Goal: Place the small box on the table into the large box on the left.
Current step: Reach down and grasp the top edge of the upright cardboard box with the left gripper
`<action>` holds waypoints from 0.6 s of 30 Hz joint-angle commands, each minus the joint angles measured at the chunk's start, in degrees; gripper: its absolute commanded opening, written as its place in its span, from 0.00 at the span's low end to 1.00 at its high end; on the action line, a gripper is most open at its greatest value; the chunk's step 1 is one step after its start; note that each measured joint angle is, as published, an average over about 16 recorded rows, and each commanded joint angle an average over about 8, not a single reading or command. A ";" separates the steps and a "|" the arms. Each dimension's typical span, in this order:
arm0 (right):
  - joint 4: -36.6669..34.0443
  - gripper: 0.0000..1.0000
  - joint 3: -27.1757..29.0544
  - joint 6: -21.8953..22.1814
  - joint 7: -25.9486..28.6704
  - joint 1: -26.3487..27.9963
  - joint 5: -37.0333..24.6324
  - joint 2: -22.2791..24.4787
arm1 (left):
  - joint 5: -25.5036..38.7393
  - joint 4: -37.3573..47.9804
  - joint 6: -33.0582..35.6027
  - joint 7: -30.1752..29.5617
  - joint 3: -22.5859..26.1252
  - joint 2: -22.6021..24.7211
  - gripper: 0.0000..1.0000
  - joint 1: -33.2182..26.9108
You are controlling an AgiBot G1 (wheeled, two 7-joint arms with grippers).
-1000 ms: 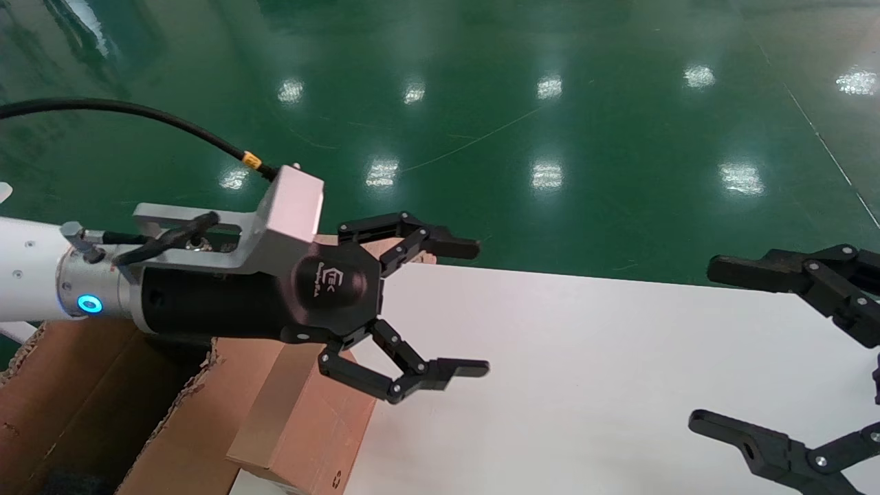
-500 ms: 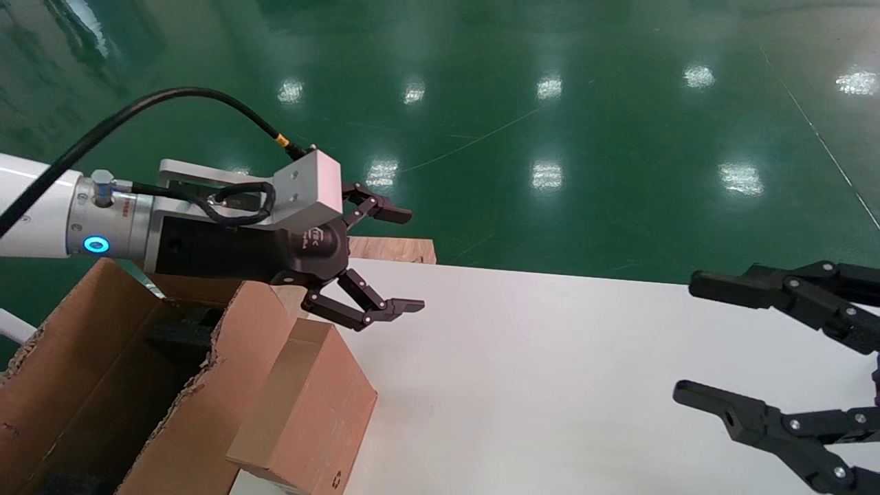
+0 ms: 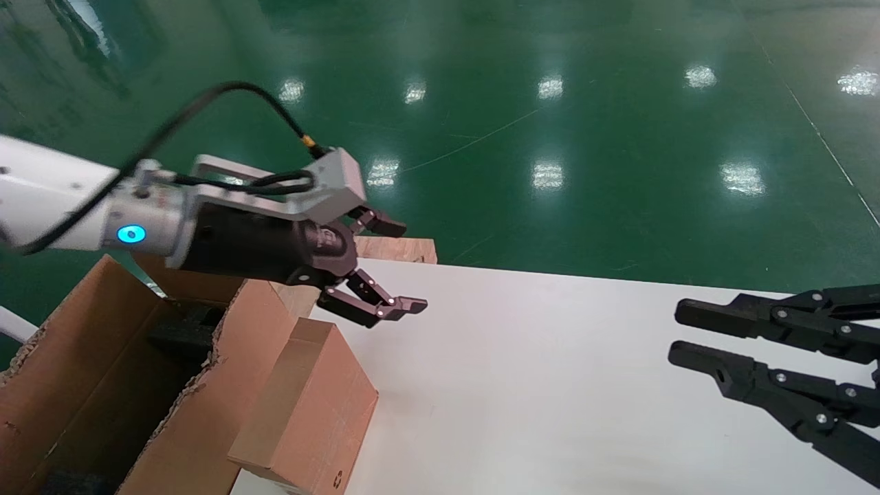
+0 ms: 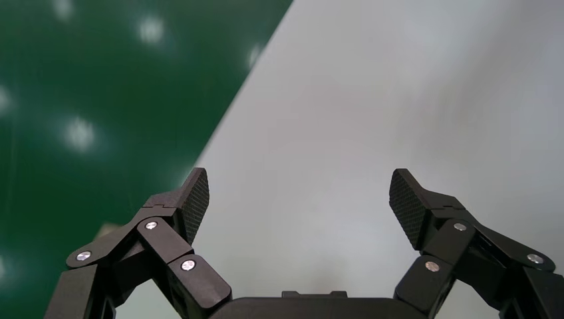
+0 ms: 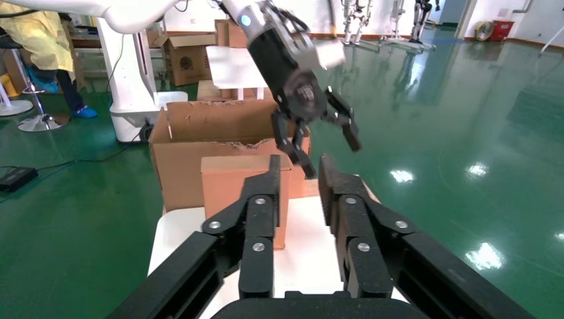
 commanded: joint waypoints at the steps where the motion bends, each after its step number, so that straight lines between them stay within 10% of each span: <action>1: -0.01 0.00 -0.01 0.00 -0.01 0.01 0.00 0.00 | 4.20 -0.40 0.73 -5.87 2.03 1.54 1.00 -2.07; 9: -0.02 0.00 -0.05 0.01 -0.03 0.02 0.03 0.01 | 17.62 -0.48 5.14 -24.55 11.80 7.08 1.00 -10.42; 18: -0.03 0.00 -0.04 0.02 -0.04 0.01 0.02 0.02 | 21.41 -0.71 5.23 -28.49 16.50 8.40 1.00 -14.86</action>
